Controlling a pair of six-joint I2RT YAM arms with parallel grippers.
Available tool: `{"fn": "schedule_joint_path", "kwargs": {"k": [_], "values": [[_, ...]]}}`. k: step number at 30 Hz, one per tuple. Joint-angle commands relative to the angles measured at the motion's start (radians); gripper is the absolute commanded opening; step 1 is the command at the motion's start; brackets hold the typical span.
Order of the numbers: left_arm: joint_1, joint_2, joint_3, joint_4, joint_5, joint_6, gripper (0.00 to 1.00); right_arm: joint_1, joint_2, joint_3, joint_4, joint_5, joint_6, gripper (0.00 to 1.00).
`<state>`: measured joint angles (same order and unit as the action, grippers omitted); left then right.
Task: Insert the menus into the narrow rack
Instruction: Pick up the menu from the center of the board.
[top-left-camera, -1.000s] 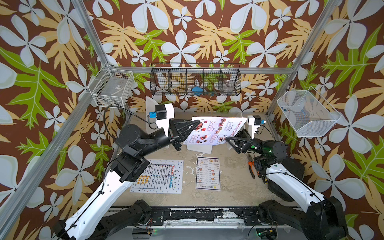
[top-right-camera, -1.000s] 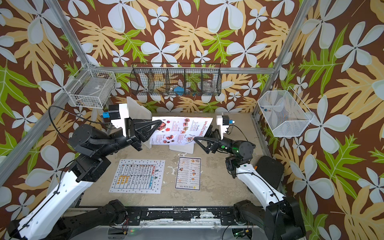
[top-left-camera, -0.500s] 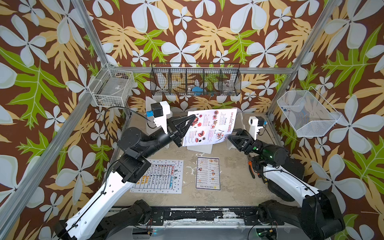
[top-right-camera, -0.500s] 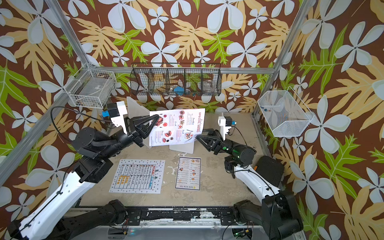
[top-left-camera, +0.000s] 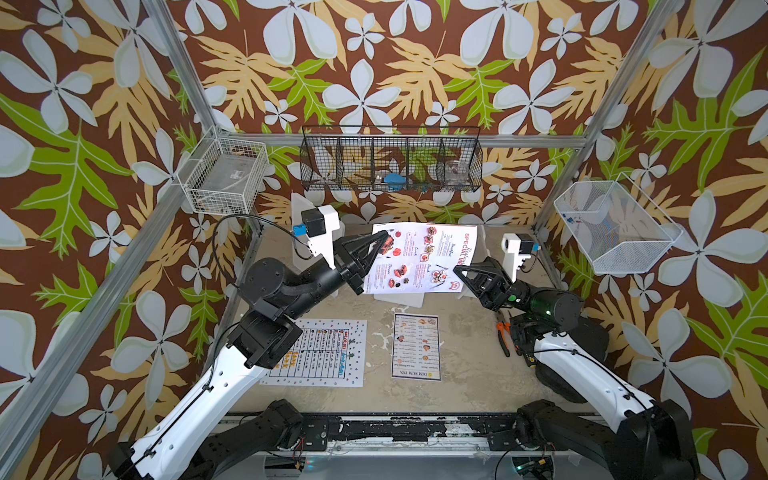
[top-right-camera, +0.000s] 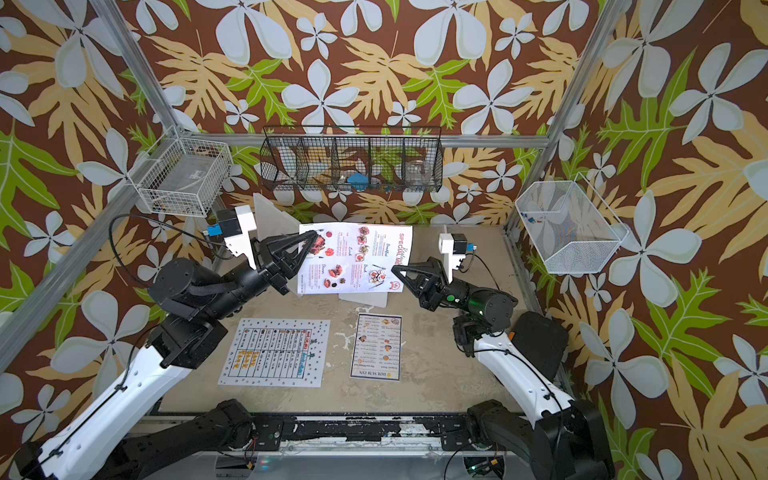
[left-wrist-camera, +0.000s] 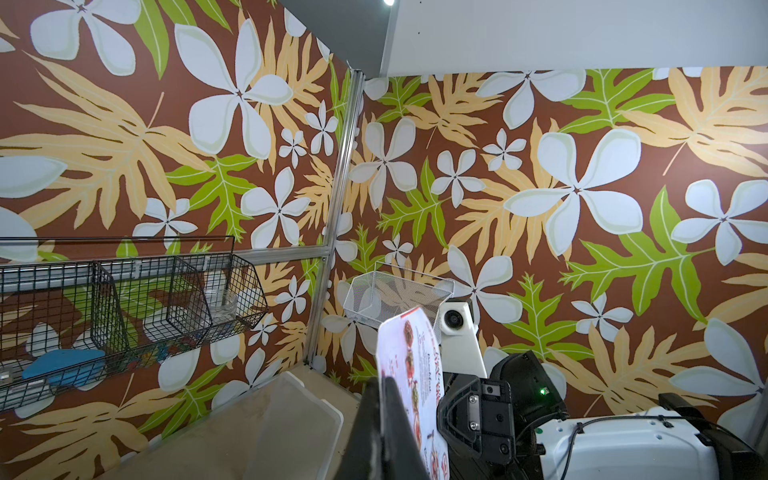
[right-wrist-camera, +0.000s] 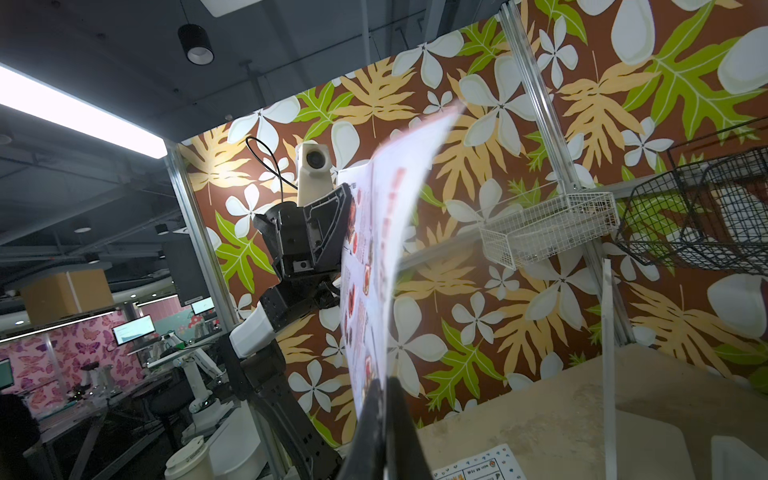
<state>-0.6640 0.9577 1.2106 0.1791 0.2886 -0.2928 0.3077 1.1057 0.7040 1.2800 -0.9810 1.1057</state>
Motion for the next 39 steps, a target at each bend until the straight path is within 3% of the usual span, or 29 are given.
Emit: {"fn": "schedule_joint_path", "kwargs": {"k": [1, 7, 8, 10, 13, 16, 20, 25, 39], "values": [[0.003, -0.008, -0.005, -0.013, -0.016, 0.004, 0.00, 0.001, -0.027, 0.018, -0.155, 0.013, -0.139, 0.00], [0.007, -0.004, 0.013, -0.092, -0.014, 0.046, 0.00, 0.000, -0.067, 0.082, -0.428, -0.011, -0.318, 0.00], [0.009, 0.002, 0.025, -0.127, -0.015, 0.065, 0.06, 0.001, -0.078, 0.102, -0.513, -0.010, -0.379, 0.00], [0.017, 0.010, 0.052, -0.212, -0.026, 0.119, 0.28, 0.000, -0.100, 0.168, -0.765, 0.004, -0.558, 0.00], [0.033, 0.020, 0.095, -0.330, -0.054, 0.202, 0.47, 0.000, -0.103, 0.295, -1.152, 0.058, -0.836, 0.00], [0.037, 0.039, 0.146, -0.440, -0.117, 0.282, 0.59, 0.000, -0.072, 0.420, -1.489, 0.138, -1.078, 0.00], [0.037, 0.069, 0.188, -0.524, -0.151, 0.374, 0.71, 0.009, -0.008, 0.558, -1.797, 0.269, -1.301, 0.00], [0.037, 0.091, 0.181, -0.543, -0.078, 0.458, 0.72, 0.107, 0.031, 0.650, -1.956, 0.490, -1.457, 0.00], [0.037, 0.153, 0.117, -0.501, 0.195, 0.520, 0.88, 0.316, 0.068, 0.764, -2.117, 0.599, -1.609, 0.00]]}}
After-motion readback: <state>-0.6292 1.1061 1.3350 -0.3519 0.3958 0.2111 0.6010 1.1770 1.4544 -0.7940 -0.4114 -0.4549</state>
